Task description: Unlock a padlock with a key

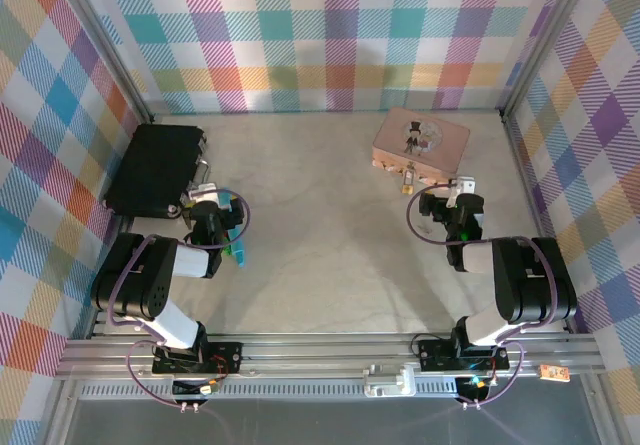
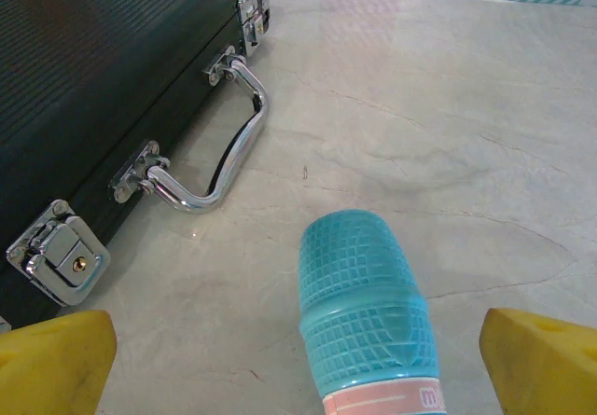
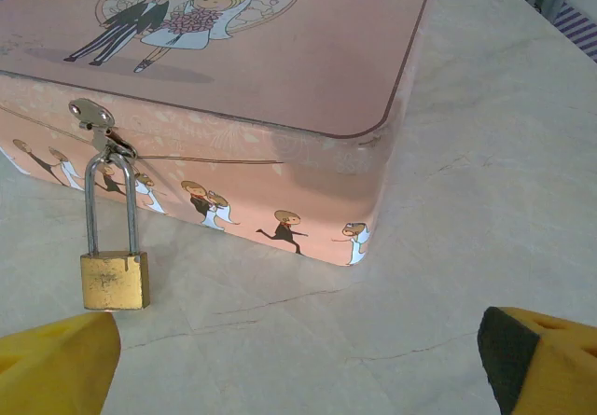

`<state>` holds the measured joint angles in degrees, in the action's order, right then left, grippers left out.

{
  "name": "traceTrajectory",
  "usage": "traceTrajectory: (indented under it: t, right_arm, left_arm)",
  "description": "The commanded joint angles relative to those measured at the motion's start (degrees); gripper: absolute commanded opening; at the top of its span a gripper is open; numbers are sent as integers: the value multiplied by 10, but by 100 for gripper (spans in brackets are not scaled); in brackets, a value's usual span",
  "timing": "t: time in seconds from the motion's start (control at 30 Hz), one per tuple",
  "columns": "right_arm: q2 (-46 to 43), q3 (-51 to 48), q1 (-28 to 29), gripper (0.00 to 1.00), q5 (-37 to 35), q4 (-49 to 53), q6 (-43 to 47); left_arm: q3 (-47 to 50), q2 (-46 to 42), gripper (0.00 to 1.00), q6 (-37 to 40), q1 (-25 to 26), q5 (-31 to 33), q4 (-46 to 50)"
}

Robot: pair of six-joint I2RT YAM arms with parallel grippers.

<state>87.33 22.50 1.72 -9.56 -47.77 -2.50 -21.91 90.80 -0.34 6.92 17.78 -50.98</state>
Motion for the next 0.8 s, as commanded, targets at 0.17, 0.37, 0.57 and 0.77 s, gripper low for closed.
traceTrajectory:
  t: [0.17, 0.37, 0.57, 0.77]
  right_arm:
    - [5, 0, 3, 99, -3, -17, -3]
    - [5, 0, 3, 99, -2, -16, -3]
    - [6, 0, 3, 99, -2, -15, -3]
    - [3, 0, 3, 99, 9, -14, 1]
  left_arm:
    - [-7, -3, 100, 3, -8, -7, -2]
    - [-7, -3, 100, 3, -7, -7, -2]
    - [-8, -3, 100, 3, -7, -7, -2]
    - [-7, -3, 100, 3, -7, -7, -2]
